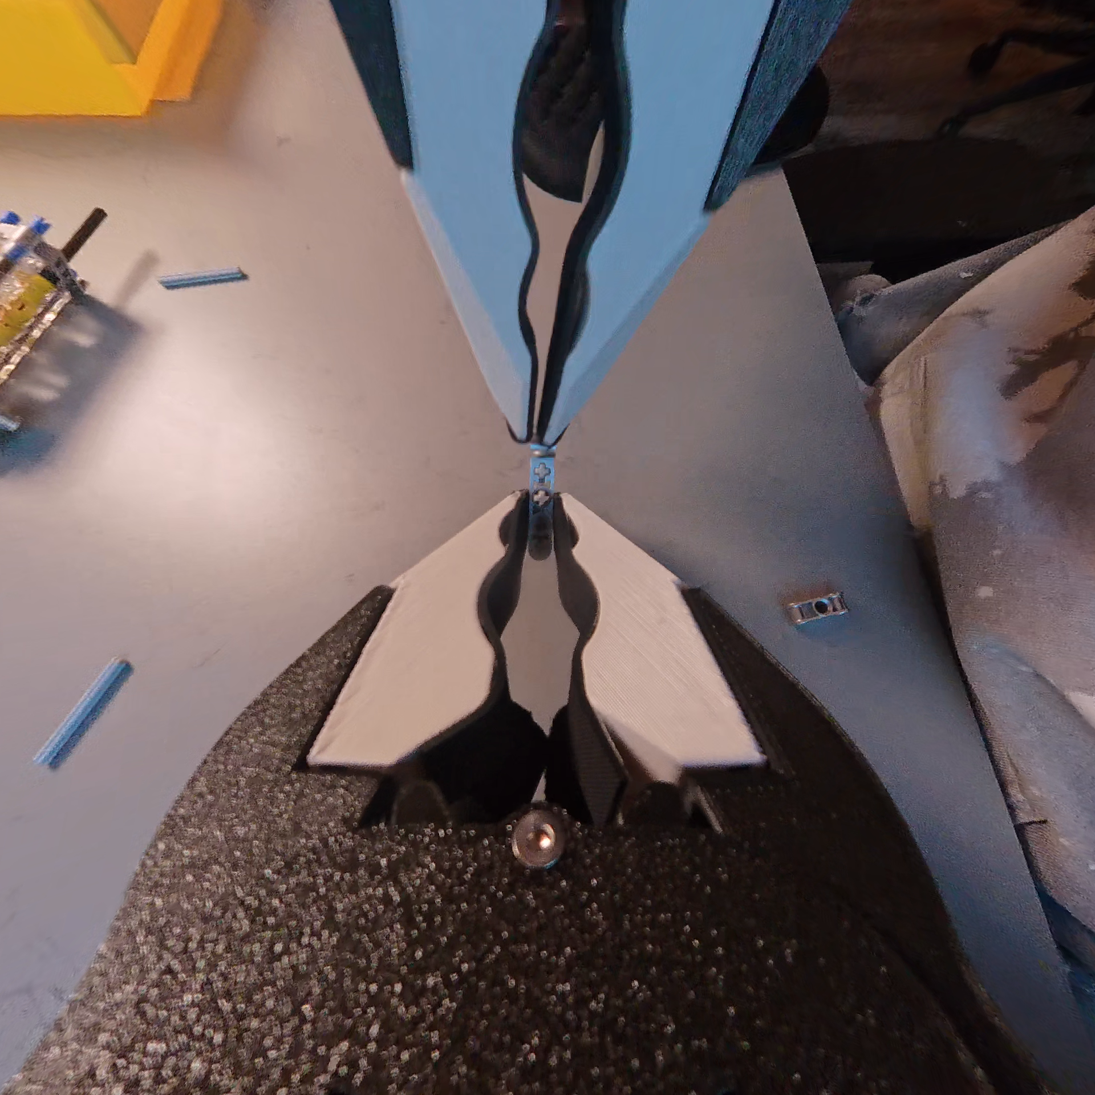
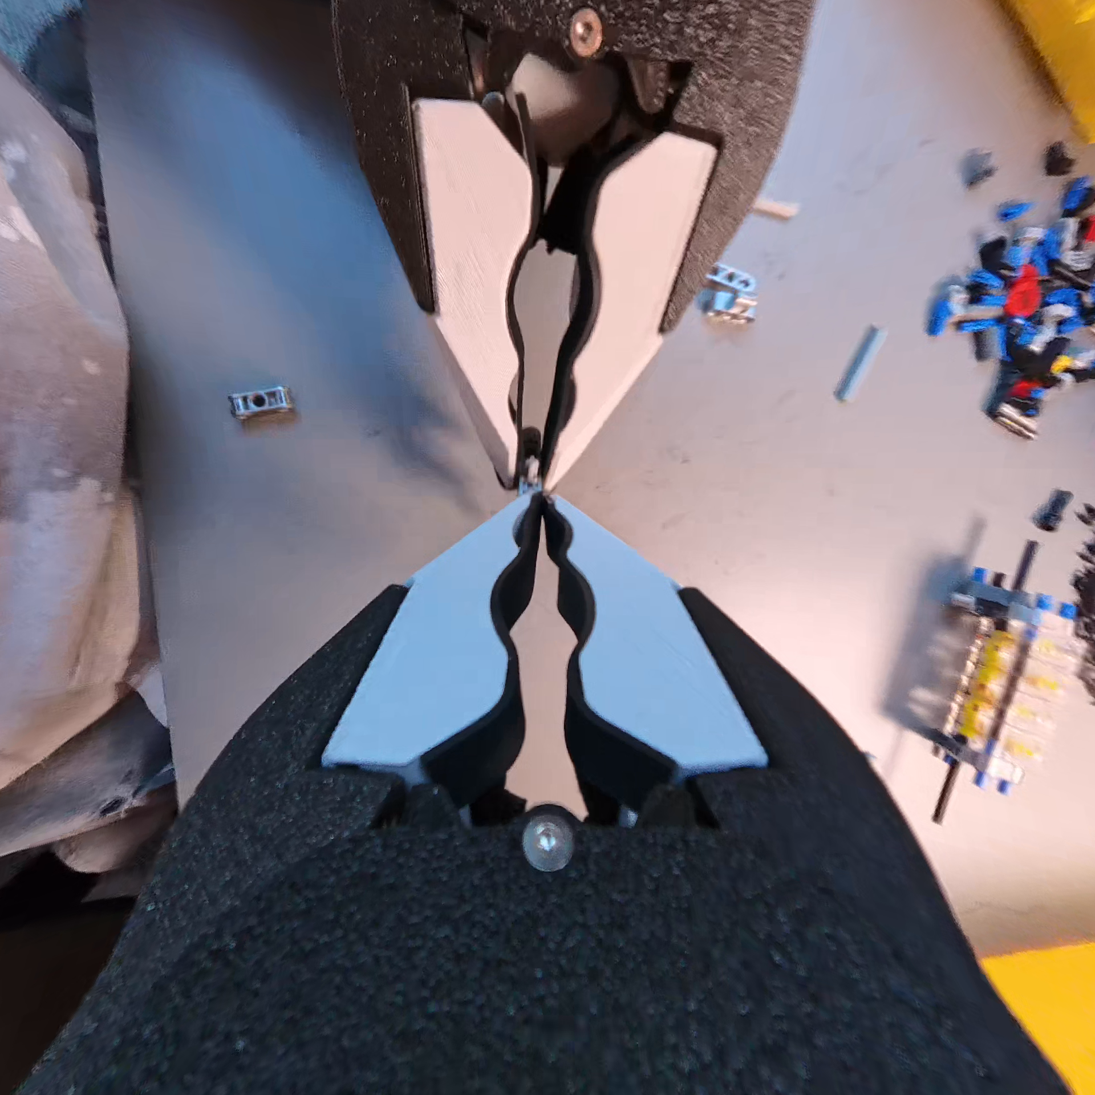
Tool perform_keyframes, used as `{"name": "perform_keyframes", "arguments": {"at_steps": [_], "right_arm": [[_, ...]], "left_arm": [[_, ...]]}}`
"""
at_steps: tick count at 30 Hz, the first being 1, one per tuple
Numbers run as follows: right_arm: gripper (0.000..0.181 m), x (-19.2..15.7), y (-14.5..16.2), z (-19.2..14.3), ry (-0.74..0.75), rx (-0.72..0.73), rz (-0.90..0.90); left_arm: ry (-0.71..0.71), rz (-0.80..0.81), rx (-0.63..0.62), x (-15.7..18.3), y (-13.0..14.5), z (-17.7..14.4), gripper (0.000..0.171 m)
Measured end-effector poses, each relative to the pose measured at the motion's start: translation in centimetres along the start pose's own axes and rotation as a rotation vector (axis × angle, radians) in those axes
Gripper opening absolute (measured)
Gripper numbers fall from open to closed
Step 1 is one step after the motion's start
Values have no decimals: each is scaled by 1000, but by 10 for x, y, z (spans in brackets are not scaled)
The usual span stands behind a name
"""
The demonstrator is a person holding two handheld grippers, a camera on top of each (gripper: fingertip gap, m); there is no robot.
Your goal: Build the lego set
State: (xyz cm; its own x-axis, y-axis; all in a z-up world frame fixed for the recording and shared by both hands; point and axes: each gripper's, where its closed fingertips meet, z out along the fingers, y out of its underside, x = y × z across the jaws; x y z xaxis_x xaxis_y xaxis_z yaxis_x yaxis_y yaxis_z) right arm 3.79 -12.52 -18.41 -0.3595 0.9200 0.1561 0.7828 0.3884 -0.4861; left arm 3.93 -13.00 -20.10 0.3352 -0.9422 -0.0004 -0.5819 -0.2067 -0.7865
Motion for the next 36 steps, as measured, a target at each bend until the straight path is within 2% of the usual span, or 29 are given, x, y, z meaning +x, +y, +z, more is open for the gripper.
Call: {"name": "perform_keyframes", "arguments": {"at_steps": [3, 6, 12, 17, 19, 21, 24, 36], "right_arm": [[10, -3, 2, -14, -39, 11, 22], [16, -9, 6, -3, -18, -15, -23], [0, -15, 6, 7, -29, -40, -35], [0, -16, 12, 8, -33, -47, -17], [12, -17, 12, 9, -39, -40, -8], [14, -17, 10, 10, -44, -36, -10], [5, -18, 9, 13, -49, -40, -21], [5, -18, 15, 16, -59, -63, 2]], "left_arm": [[2, 4, -4, -2, -2, -5, 5], [5, 35, -44, 3, 0, 0, 5], [-6, 74, -108, 10, 6, 7, 5], [6, 53, -89, 11, 4, 4, 5], [9, 60, -106, 13, 5, 5, 5], [14, 61, -113, 14, 5, 8, 5], [20, 51, -107, 14, 5, 8, 5], [25, 26, -70, 14, 4, 10, 5]]}}
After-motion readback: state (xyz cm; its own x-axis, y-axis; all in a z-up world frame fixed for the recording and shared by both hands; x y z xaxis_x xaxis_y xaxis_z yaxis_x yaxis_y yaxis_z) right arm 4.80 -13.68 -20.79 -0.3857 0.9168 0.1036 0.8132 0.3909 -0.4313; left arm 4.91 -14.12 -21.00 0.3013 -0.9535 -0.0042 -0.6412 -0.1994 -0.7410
